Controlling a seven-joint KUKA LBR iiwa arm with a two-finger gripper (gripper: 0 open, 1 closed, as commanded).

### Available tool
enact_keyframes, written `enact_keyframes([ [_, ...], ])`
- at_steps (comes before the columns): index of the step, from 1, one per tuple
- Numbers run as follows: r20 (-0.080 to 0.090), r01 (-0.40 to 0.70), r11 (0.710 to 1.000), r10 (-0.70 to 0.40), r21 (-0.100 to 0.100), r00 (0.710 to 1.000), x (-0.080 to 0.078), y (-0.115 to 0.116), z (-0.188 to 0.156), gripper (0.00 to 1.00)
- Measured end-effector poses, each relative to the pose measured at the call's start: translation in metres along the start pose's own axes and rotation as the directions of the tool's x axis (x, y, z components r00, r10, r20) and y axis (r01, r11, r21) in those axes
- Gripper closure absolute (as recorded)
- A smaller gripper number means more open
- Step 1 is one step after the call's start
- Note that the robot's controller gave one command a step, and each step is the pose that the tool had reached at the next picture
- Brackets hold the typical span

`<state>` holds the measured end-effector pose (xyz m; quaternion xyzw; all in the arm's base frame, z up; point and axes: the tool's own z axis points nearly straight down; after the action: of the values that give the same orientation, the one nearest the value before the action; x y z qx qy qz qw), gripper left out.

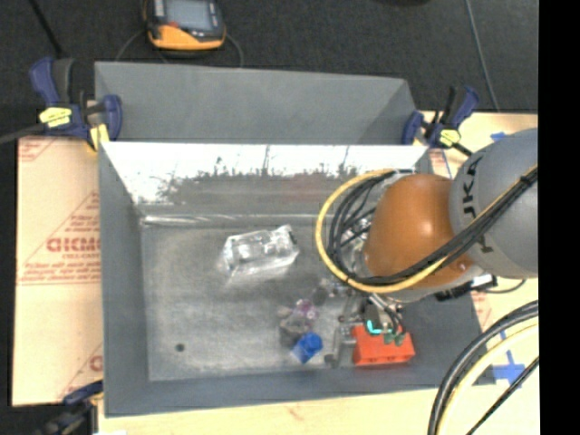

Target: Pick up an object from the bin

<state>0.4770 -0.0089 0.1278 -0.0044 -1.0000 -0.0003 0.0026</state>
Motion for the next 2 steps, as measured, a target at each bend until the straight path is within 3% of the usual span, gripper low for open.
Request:
enact_keyframes([
  [1, 0.012, 0.192, 0.981, -0.192, 0.004, 0.981, -0.0070, 0.0151, 0.0572, 0.00],
  [2, 0.012, 0.192, 0.981, -0.192, 0.004, 0.981, -0.0065, 0.0150, 0.0565, 1.00],
])
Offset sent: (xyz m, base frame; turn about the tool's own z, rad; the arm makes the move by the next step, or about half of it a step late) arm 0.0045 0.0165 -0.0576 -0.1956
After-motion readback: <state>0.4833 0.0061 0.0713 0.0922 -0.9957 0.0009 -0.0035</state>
